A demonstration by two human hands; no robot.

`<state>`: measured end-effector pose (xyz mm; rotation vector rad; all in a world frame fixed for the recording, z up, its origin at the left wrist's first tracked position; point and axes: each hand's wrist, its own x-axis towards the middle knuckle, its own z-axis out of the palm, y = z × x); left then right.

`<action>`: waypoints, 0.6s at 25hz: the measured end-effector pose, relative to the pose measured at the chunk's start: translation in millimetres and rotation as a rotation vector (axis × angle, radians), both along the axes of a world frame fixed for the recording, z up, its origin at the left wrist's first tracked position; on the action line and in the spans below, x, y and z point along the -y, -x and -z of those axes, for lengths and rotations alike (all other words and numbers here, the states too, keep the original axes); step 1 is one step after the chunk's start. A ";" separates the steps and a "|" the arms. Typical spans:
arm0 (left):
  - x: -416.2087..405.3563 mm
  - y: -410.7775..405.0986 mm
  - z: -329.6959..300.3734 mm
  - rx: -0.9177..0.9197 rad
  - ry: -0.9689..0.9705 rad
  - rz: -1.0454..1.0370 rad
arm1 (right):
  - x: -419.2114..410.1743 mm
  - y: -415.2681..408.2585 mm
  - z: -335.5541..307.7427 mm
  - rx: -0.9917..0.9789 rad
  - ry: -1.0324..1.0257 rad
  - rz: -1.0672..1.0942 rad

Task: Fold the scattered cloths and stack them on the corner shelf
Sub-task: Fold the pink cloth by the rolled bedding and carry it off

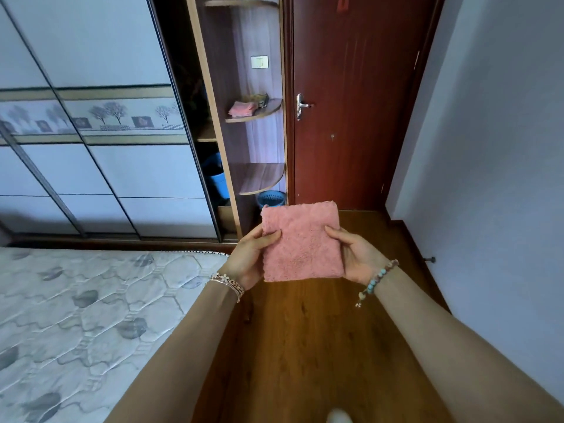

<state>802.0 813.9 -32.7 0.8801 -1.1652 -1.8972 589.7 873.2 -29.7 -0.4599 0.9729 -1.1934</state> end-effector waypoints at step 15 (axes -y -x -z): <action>386.3 202.3 -20.6 0.038 -0.049 -0.148 | 412.1 209.6 -16.9 0.003 0.053 -0.128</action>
